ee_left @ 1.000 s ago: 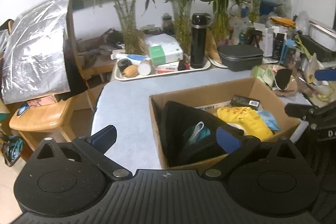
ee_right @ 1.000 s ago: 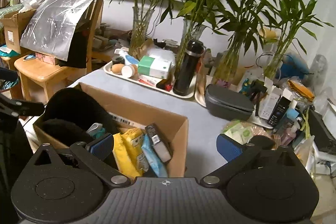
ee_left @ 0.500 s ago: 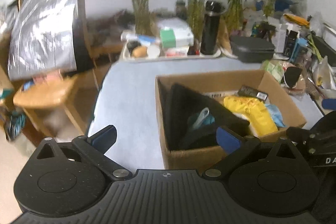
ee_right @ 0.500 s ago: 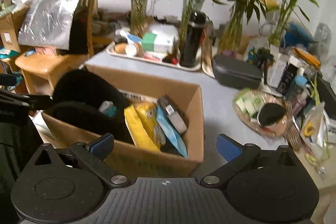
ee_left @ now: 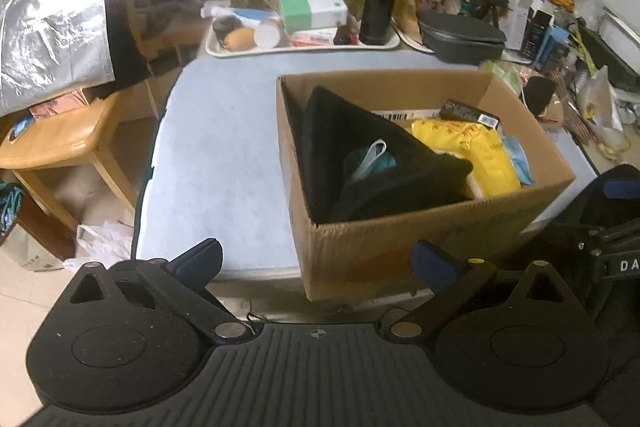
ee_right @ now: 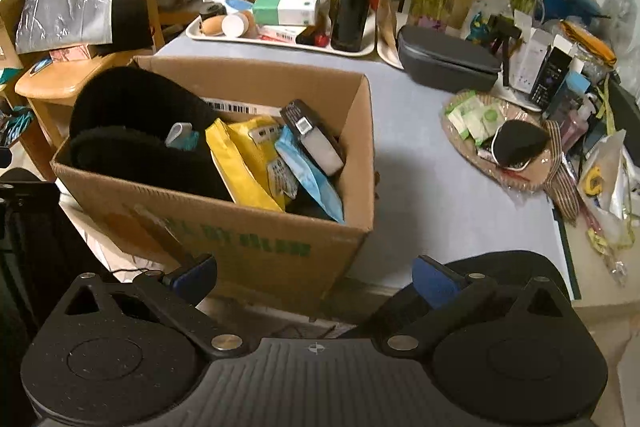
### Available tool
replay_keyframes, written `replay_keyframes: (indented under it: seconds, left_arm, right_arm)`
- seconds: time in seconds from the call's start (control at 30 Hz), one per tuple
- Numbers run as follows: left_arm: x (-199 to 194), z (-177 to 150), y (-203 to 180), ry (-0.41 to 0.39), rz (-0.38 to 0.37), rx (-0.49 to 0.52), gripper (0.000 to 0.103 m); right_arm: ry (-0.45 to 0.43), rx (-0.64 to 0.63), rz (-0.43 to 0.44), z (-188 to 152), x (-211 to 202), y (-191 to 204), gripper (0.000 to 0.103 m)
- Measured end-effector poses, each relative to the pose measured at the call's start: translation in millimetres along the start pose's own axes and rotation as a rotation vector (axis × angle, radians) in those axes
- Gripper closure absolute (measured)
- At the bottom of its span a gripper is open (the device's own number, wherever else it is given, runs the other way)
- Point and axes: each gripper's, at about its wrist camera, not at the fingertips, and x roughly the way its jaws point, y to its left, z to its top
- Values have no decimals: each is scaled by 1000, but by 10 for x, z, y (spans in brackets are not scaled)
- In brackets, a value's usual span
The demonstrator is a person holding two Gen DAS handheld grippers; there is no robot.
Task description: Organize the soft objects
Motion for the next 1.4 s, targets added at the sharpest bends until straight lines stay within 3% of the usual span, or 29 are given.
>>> replay_keyframes:
  seconds: [0.43,1.4]
  left_arm:
    - [49,-46,-10,53,-8,35,0]
    - [29,-4,-79,43,-28,45,0]
  right_arm:
    - [14,0,9,22,-16,-108,0]
    - [6,-14,15,71,-9,-84,0]
